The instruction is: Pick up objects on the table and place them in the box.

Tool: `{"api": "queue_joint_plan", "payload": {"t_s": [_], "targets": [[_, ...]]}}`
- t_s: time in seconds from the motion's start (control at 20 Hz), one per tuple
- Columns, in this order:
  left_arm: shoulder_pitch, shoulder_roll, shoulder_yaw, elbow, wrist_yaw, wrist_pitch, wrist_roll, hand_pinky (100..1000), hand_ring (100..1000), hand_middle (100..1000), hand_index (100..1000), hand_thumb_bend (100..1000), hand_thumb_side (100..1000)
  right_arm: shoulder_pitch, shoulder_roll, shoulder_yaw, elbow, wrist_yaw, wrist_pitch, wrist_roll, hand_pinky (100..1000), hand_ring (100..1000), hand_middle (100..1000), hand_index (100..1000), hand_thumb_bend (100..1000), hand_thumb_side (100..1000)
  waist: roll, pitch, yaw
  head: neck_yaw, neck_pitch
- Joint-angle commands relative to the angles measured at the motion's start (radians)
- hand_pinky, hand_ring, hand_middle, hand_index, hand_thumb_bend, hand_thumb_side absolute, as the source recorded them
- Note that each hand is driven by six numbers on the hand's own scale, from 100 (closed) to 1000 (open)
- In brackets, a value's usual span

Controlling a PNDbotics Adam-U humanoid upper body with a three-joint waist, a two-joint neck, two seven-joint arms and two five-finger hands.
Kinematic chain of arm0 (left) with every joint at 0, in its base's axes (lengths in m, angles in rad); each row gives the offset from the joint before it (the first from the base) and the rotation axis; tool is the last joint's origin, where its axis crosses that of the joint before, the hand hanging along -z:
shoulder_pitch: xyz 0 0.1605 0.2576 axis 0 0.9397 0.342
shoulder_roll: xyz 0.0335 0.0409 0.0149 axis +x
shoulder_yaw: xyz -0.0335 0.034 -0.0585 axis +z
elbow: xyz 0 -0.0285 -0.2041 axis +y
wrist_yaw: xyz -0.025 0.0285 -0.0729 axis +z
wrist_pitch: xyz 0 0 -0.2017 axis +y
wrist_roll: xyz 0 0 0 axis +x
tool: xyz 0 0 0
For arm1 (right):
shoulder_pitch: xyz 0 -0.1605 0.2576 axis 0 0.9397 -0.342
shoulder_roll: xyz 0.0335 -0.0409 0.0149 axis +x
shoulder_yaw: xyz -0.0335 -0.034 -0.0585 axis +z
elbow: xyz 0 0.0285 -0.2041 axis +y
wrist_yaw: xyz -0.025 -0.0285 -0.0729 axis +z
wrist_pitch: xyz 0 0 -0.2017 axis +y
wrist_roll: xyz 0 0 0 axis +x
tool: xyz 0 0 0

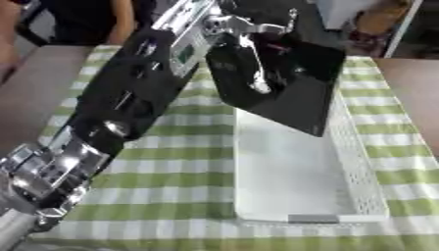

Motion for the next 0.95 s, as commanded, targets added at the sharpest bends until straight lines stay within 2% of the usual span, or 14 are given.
{"api": "queue_joint_plan", "payload": {"t_s": [0.05,0.15,0.35,0.45,0.6,0.95], "targets": [[-0.014,0.002,0.002,0.004,-0.025,-0.039,-0.006,378,427,460,533,809,489,-0.014,-0.009,-0.004,-0.012,-0.001,-0.001,0.002,844,864,791,929,293,652,-0.004,-0.008,-0.003,0.009,-0.019],[-0.010,-0.003,-0.002,0.011,-0.033,-0.060,-0.003,495,528,557,630,1000,578,-0.014,-0.009,-0.004,-0.012,-0.001,-0.001,0.001,845,864,791,929,292,652,-0.004,-0.007,-0.004,0.010,-0.021],[-0.003,-0.013,-0.006,0.024,-0.018,-0.095,0.009,629,669,679,729,1000,747,-0.015,-0.008,-0.004,-0.013,-0.002,-0.001,0.002,845,864,791,929,292,652,-0.005,-0.005,-0.006,0.010,-0.023],[-0.001,-0.014,-0.008,0.028,-0.013,-0.104,0.012,679,715,721,763,1000,803,-0.015,-0.007,-0.004,-0.013,-0.002,-0.001,0.002,845,864,791,929,292,652,-0.005,-0.005,-0.007,0.010,-0.022],[0.001,-0.015,-0.006,0.035,-0.006,-0.110,0.014,712,748,754,789,1000,833,-0.015,-0.007,-0.004,-0.013,-0.002,-0.001,0.002,845,864,791,929,292,652,-0.005,-0.004,-0.008,0.009,-0.022],[0.000,-0.015,-0.004,0.029,0.014,-0.109,0.023,740,756,761,788,1000,860,-0.015,-0.007,-0.004,-0.013,-0.003,-0.002,0.003,845,865,791,930,290,652,-0.005,-0.003,-0.008,0.009,-0.020]]}}
